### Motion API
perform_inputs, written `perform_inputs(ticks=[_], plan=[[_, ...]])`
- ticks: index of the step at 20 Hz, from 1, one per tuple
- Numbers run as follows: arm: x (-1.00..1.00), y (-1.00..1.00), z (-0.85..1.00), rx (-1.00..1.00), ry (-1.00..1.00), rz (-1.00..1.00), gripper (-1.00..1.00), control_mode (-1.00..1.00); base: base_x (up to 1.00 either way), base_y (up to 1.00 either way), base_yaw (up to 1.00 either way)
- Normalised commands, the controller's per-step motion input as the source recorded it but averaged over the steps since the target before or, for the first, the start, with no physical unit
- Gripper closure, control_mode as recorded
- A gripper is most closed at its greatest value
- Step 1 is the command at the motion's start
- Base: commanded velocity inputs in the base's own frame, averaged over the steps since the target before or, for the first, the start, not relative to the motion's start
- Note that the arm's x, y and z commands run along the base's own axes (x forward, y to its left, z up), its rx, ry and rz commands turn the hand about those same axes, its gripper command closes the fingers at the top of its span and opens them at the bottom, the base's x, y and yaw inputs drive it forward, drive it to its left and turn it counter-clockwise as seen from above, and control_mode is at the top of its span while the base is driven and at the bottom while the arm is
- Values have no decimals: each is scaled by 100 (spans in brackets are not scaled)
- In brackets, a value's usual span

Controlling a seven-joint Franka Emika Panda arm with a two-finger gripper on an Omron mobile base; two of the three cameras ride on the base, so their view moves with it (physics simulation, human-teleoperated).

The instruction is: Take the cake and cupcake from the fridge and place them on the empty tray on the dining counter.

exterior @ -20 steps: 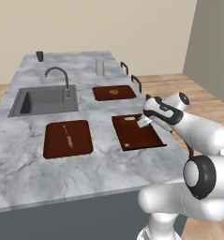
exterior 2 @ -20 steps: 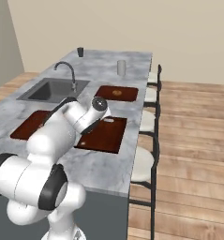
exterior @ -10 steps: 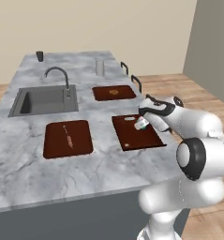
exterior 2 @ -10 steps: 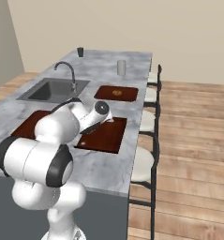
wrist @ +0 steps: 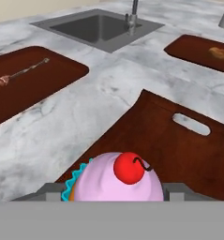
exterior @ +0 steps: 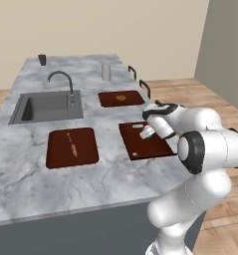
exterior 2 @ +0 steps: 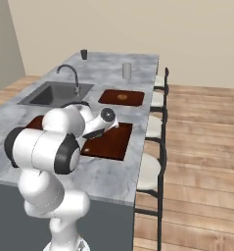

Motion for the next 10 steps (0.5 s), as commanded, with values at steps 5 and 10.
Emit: perform_inputs(ticks=[5,10], plan=[[32,0,-28,0,0,0,100,-100,0,0,0],[34,0,-28,0,0,0,100,-100,0,0,0]])
